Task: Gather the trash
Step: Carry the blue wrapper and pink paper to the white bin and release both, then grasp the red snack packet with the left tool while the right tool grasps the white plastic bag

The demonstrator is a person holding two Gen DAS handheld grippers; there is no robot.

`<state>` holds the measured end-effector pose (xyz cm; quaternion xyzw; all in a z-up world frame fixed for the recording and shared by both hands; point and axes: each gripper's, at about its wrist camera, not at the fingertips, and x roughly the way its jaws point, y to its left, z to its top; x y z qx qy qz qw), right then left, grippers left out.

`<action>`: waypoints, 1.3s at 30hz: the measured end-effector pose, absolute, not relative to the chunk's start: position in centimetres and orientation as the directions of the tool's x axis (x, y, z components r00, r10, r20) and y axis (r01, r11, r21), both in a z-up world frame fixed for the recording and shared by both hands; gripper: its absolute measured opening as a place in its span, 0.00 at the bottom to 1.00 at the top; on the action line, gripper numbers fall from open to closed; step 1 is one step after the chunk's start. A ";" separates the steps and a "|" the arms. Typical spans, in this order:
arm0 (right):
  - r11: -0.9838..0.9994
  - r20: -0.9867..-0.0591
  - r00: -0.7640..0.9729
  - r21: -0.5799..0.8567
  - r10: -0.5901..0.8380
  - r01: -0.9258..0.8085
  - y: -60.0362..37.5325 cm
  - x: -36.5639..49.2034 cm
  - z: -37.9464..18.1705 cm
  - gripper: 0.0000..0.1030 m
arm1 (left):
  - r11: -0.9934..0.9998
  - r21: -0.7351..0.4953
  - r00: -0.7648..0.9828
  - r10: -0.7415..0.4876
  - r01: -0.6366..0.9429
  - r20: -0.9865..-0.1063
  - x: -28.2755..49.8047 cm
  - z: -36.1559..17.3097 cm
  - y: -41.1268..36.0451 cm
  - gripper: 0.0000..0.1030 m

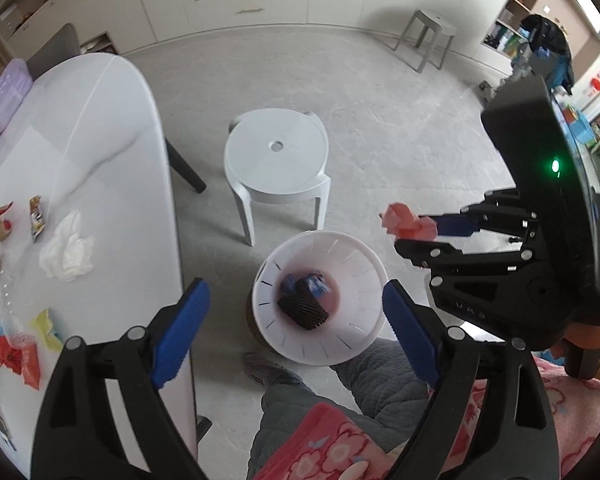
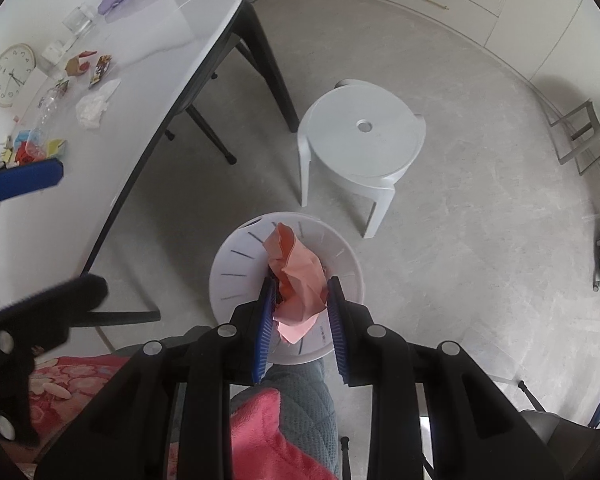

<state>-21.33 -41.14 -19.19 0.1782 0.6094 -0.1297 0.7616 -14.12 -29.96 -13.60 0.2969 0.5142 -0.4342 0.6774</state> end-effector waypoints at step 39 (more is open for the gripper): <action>0.969 -0.955 0.285 0.142 0.081 0.200 -26.3 -2.4 -17.2 0.98 | 0.893 0.032 0.310 -0.122 0.450 -0.943 3.5 -14.2 -4.6 0.87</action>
